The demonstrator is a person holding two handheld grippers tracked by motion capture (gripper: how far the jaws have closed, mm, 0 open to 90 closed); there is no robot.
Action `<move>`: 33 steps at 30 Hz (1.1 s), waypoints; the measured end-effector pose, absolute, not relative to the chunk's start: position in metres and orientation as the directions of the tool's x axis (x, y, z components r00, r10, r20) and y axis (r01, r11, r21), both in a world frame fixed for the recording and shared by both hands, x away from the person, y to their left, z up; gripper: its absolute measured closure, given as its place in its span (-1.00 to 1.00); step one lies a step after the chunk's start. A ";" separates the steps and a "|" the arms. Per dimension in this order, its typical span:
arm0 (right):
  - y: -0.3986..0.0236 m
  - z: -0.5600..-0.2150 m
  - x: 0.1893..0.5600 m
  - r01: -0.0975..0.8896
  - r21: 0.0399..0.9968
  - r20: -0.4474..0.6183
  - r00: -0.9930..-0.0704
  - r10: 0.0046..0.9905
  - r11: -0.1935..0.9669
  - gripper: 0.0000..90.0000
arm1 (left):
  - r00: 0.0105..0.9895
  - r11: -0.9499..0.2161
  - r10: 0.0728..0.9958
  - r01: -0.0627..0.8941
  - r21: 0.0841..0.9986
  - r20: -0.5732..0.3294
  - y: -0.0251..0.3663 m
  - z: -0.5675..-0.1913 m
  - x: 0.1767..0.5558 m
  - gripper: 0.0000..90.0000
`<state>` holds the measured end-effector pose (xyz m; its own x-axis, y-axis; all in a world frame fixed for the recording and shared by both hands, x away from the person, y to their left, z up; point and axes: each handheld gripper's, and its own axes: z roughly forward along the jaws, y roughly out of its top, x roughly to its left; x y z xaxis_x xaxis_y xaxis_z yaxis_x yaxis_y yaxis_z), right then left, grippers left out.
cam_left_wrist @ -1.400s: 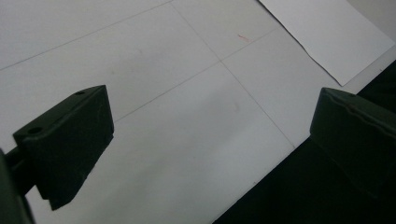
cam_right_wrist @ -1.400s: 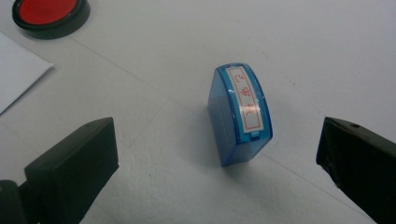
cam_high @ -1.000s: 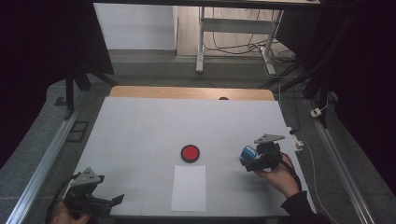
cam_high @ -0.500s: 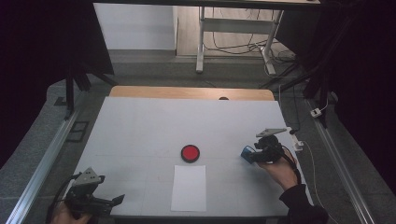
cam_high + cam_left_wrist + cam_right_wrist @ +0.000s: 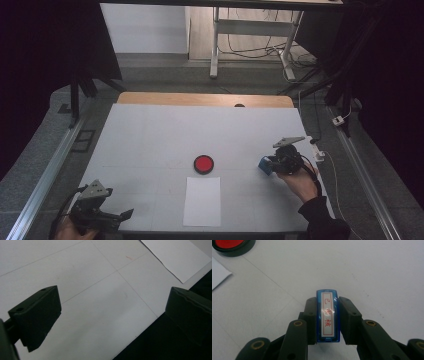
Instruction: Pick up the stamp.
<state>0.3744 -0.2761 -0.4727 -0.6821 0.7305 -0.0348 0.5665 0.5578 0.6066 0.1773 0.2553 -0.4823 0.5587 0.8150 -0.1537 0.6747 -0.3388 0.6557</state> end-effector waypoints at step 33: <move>-0.266 -0.447 0.350 0.481 0.687 -0.012 -0.742 0.671 0.544 0.57 | 0.561 -0.344 0.814 0.672 0.656 -0.149 0.254 -0.482 0.177 -0.98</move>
<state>0.3496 -0.2657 -0.4474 -0.7416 0.6707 -0.0124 0.4809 0.5445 0.6872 0.1771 0.2545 -0.4823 0.5613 0.8142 -0.1486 0.6720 -0.3436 0.6560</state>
